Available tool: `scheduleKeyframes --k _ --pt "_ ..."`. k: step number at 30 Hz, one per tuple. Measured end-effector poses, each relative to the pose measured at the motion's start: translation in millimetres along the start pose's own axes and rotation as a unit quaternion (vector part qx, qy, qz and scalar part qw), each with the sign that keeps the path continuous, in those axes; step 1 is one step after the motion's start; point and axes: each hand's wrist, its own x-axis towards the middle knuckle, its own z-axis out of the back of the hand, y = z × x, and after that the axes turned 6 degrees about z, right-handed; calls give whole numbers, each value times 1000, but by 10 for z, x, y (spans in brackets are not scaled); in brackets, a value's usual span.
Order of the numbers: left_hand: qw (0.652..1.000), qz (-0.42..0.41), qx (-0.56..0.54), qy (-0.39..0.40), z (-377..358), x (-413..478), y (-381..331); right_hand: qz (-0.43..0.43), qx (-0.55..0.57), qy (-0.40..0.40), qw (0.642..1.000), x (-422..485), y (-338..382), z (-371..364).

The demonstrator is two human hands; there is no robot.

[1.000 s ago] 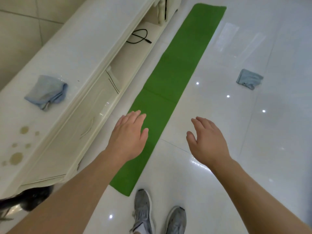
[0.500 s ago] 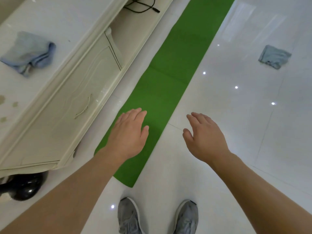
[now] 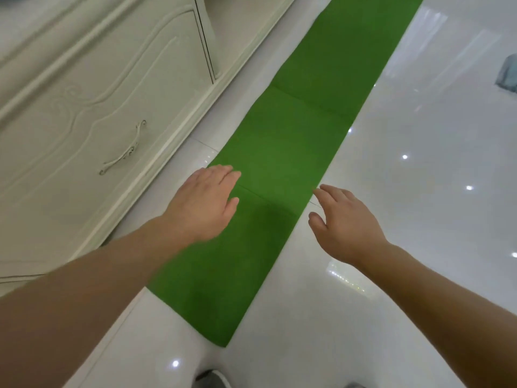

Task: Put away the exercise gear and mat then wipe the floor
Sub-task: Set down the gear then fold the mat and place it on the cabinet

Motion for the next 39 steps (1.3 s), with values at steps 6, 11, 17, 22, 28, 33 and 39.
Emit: scheduleKeyframes --k 6,11,17,22,28,33,39 --pt "996 -64 68 -8 -634 435 423 54 -51 32 997 399 -216 -635" --pt "998 -44 29 -16 -1049 712 511 40 -35 24 998 653 -318 -1058" --pt "998 -39 51 -16 -1376 945 662 -12 14 -5 1000 735 -321 -1437" --pt "998 -3 59 -13 -1513 1076 844 -47 46 -32 997 745 -305 -1604" --pt "998 54 26 23 -1655 1116 996 -82 101 -40 991 696 -215 -1743" --pt "997 78 -20 20 -1714 1146 964 -99 119 -45 987 729 -147 -1840" --pt "993 103 -53 4 -1737 1191 975 -111 132 -73 982 782 -117 -1861"
